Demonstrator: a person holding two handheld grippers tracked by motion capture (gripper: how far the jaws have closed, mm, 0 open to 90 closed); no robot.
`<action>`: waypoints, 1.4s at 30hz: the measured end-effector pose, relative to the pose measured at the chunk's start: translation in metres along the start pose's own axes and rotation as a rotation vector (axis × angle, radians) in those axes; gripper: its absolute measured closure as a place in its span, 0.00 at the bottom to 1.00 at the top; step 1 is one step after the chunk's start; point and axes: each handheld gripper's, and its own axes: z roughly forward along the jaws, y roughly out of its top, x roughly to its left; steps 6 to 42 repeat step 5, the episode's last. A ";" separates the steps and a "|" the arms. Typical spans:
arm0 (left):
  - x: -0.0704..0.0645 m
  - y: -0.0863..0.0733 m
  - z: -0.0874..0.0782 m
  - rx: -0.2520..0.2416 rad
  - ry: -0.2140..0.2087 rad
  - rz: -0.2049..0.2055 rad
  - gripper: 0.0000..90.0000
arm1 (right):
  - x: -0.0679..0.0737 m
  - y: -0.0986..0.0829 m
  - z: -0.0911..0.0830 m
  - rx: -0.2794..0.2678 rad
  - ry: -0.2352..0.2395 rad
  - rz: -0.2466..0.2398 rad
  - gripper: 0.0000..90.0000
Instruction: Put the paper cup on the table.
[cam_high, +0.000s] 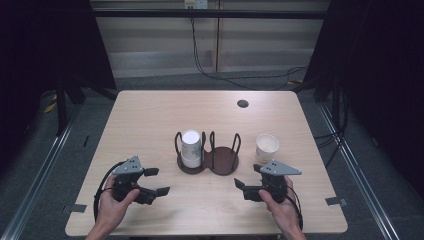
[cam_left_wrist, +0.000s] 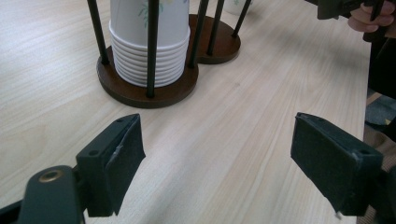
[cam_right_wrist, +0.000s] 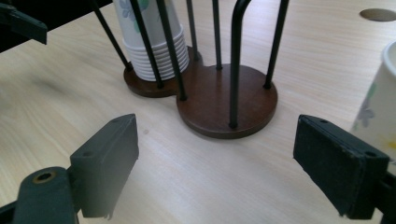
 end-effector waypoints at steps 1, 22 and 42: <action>0.001 -0.002 0.000 0.007 0.000 0.004 0.19 | 0.000 -0.002 0.001 0.006 0.002 -0.013 0.15; 0.002 -0.006 0.001 0.014 0.004 -0.003 0.19 | -0.008 -0.007 0.009 0.053 0.023 0.002 0.15; 0.002 -0.006 0.001 0.014 0.004 -0.003 0.19 | -0.008 -0.007 0.009 0.053 0.023 0.002 0.15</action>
